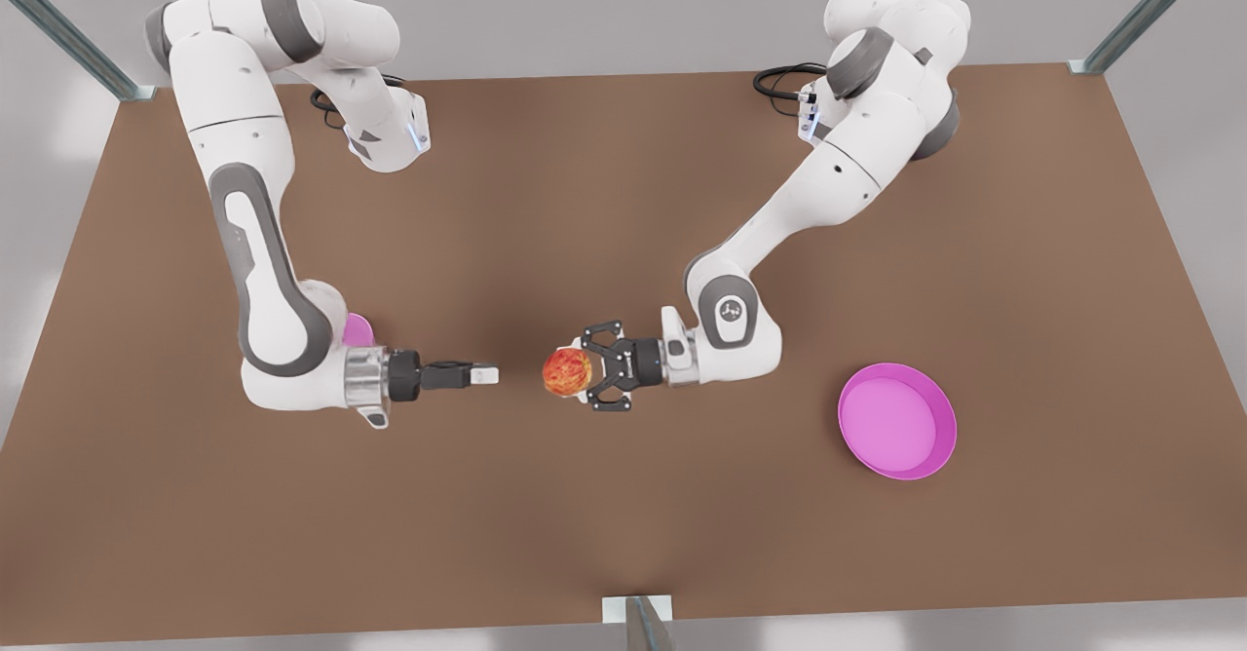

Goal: Use the left arm to pick up the apple from the plate, transfer it to the gripper of the right arm, and then use the right arm to place it into the bowl

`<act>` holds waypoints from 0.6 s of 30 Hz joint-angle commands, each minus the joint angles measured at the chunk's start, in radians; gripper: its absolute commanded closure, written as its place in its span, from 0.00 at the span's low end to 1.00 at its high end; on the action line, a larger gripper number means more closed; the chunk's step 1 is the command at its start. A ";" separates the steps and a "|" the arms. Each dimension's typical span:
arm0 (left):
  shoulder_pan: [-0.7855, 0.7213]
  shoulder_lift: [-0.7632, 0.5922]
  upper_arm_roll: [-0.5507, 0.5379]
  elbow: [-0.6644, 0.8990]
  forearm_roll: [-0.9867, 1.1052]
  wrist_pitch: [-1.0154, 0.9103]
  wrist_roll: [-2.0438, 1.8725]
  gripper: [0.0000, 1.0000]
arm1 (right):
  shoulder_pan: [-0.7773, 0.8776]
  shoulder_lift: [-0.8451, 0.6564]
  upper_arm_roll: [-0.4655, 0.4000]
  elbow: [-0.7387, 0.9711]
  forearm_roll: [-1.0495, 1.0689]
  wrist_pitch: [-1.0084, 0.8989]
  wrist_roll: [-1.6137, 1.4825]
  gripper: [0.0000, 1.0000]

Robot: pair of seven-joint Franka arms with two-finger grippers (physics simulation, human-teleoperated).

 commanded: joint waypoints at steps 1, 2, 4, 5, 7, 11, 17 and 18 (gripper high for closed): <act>-0.003 -0.001 0.000 0.001 -0.011 0.005 0.425 0.28 | 0.010 0.031 0.000 0.039 0.104 0.025 -0.514 0.00; -0.003 -0.001 0.000 0.001 -0.012 0.010 0.425 0.28 | 0.013 0.044 0.000 0.048 0.124 0.025 -0.514 0.00; -0.005 0.005 -0.002 0.001 -0.014 0.011 0.423 0.28 | 0.035 0.060 0.000 0.090 0.132 0.034 -0.505 0.00; -0.005 0.007 -0.002 0.001 -0.014 0.011 0.425 0.28 | 0.041 0.060 0.000 0.090 0.155 0.032 -0.503 0.00; -0.006 0.010 -0.002 0.002 -0.014 0.011 0.425 0.28 | 0.058 0.059 0.002 0.094 0.158 0.034 -0.496 0.00; -0.011 0.011 -0.002 0.007 -0.017 0.011 0.423 0.28 | 0.081 0.054 0.002 0.088 0.170 0.046 -0.496 0.00; -0.011 0.011 -0.002 0.007 -0.017 0.011 0.425 0.28 | 0.056 0.054 -0.010 0.047 0.121 0.040 -0.517 0.00; -0.011 0.011 -0.002 0.007 -0.017 0.011 0.423 0.28 | 0.055 0.048 -0.010 0.016 0.108 0.038 -0.552 0.00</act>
